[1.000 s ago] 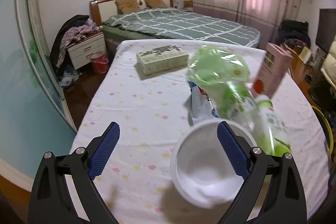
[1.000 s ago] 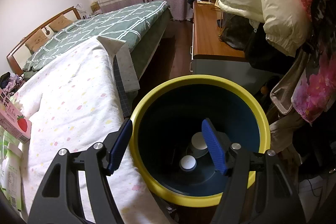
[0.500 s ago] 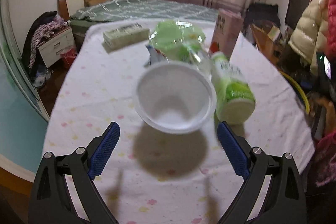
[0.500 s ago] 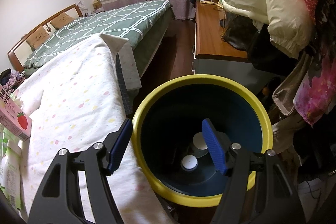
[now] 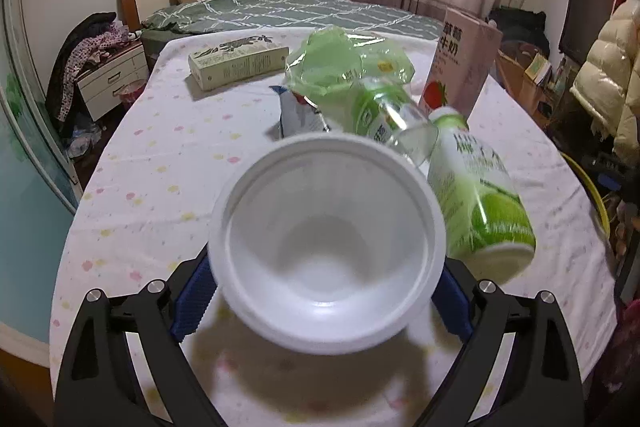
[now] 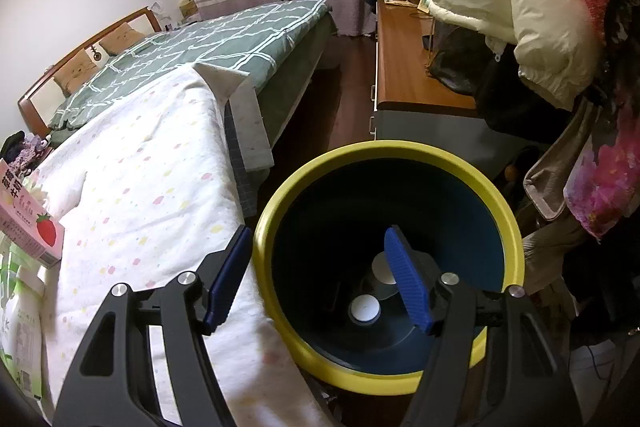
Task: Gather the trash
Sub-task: 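Carry the white bowl with the left gripper over the bin and release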
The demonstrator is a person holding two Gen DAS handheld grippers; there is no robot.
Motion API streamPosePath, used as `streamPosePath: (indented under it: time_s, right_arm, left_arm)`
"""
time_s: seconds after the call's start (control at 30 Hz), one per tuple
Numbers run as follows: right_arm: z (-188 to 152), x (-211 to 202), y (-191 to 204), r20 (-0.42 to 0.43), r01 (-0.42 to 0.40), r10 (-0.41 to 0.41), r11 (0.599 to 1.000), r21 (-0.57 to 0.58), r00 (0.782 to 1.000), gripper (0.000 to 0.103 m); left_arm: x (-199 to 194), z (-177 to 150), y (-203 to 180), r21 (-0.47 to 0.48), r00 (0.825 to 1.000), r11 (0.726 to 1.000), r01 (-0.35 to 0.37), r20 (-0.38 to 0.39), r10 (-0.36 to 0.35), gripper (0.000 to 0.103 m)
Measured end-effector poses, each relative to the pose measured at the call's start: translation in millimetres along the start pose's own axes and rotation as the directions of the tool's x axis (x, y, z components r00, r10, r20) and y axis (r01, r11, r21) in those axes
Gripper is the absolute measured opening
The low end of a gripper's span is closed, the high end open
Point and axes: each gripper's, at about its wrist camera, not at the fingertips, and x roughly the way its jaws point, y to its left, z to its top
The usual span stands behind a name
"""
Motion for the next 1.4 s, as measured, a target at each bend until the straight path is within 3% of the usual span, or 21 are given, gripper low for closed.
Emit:
streamPosePath:
  time_s: [0.07, 0.27, 0.5, 0.7, 1.03, 1.23, 1.4]
  right_arm:
    - [0, 1, 0, -0.002, -0.001, 0.001, 1.000, 0.000, 1.000, 0.065]
    - [0, 1, 3, -0.001, -0.007, 0.007, 1.000, -0.007, 1.000, 0.065]
    - [-1, -4, 1, 0.018, -0.026, 0.026, 1.000, -0.002, 0.999, 0.065]
    - [-7, -12, -10, 0.030, -0.031, 0.032, 0.999, -0.008, 0.999, 0.065]
    - [-11, -33, -66, 0.066, -0.017, 0.014, 0.998, 0.054, 0.998, 0.065]
    - [-18, -52, -98, 0.084, -0.012, 0.006, 0.997, 0.079, 0.996, 0.065]
    - [-22, -64, -122, 0.100, -0.004, -0.006, 0.996, 0.094, 0.995, 0.066]
  left_arm:
    - [3, 4, 1, -0.005, 1.000, 1.000, 0.003, 0.006, -0.003, 0.085]
    - [-1, 5, 5, -0.011, 1.000, 1.000, -0.007, 0.006, 0.007, 0.083]
    - [-34, 8, 2, 0.001, 0.999, 1.000, -0.021, 0.049, 0.021, 0.083]
    - [-65, 26, -23, 0.049, 0.995, 0.999, 0.010, 0.101, -0.014, 0.083]
    - [-68, 63, -122, 0.186, 0.974, 0.969, 0.163, 0.125, -0.188, 0.083]
    - [-42, 82, -211, 0.281, 0.950, 0.920, 0.274, 0.072, -0.305, 0.083]
    - [-9, 86, -288, 0.334, 0.926, 0.870, 0.362, -0.021, -0.377, 0.083]
